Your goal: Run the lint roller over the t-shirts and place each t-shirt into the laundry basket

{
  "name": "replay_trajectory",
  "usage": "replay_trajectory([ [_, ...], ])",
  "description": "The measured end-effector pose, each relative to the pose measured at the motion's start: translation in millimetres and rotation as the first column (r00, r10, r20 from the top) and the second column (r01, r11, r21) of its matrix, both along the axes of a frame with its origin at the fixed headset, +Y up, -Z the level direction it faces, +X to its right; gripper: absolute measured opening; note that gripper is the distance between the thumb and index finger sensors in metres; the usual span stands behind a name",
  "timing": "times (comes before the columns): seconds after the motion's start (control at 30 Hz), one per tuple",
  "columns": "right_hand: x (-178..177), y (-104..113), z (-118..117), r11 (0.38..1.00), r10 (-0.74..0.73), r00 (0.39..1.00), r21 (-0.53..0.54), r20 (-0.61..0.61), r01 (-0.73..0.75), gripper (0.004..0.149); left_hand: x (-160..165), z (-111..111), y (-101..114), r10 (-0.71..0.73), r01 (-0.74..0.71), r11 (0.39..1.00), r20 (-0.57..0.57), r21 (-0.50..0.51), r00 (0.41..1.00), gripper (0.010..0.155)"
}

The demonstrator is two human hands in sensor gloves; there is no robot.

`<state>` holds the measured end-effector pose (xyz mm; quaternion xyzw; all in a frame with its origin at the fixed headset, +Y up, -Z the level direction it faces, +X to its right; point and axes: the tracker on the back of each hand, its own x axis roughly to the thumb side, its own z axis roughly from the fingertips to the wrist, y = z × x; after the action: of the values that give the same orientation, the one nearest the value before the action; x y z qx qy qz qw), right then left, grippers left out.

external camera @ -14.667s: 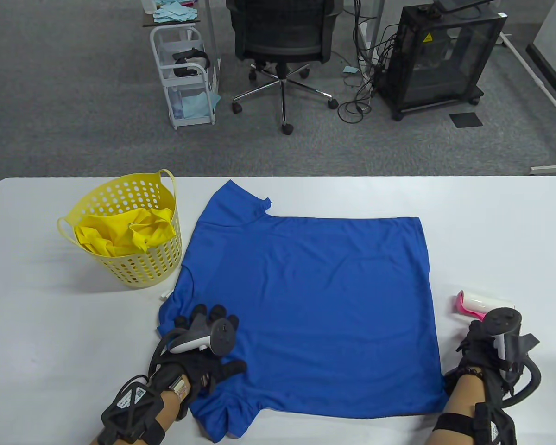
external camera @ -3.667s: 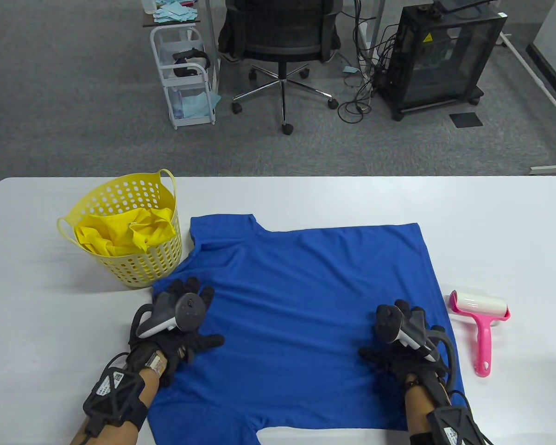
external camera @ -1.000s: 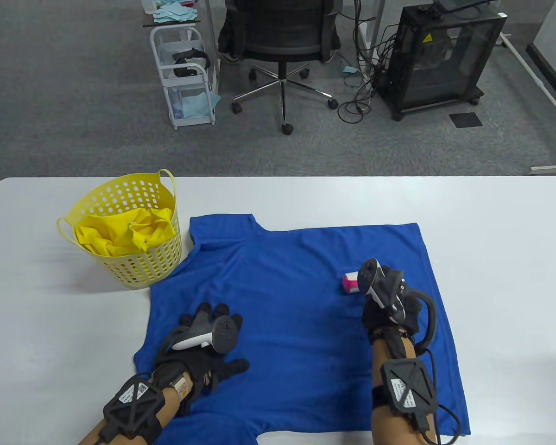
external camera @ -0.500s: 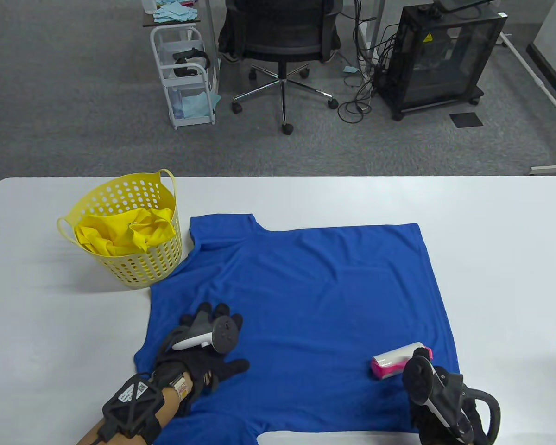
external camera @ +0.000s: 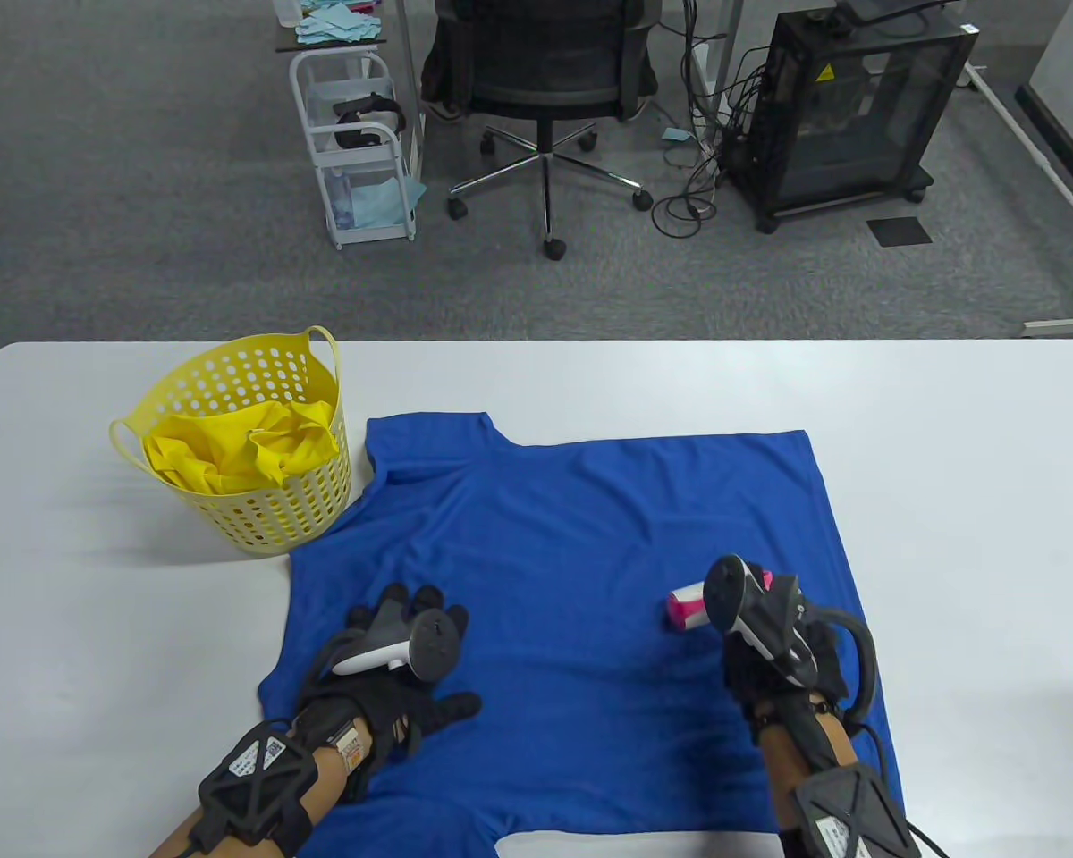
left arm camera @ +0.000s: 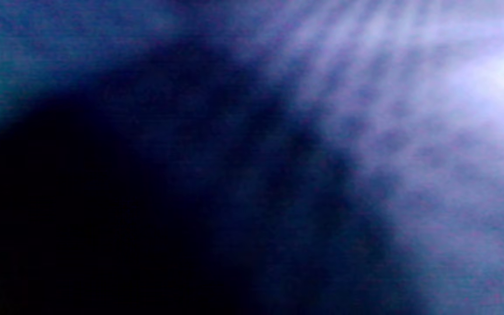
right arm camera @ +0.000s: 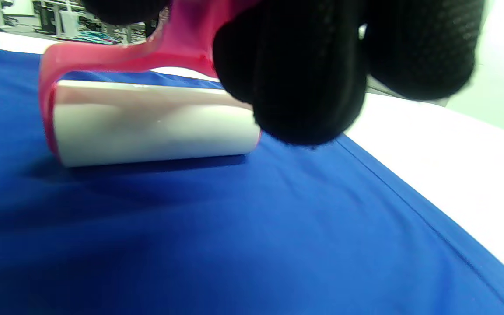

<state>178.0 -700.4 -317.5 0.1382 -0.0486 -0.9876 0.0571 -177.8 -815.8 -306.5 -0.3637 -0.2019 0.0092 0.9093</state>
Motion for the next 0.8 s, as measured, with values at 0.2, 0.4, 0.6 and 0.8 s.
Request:
replay_trajectory([
  [0.2,-3,-10,-49,0.995,-0.092,0.986,0.05,0.139,0.086,0.06,0,0,0,-0.003,0.003,1.0,-0.002,0.001,1.0,0.096],
  [0.4,7,-19,-52,0.985,-0.165,0.973,0.075,0.161,0.155,0.062,0,0,0,-0.006,0.006,1.0,-0.005,0.003,1.0,0.096],
  [0.6,25,-10,-4,1.0,-0.029,0.999,-0.012,0.032,0.029,0.062,0,0,0,-0.003,0.003,1.0,-0.004,-0.002,1.0,0.096],
  [0.8,46,-1,57,0.994,-0.036,0.999,-0.102,0.013,0.037,0.062,0,0,0,-0.001,0.001,1.0,-0.002,-0.003,1.0,0.096],
])
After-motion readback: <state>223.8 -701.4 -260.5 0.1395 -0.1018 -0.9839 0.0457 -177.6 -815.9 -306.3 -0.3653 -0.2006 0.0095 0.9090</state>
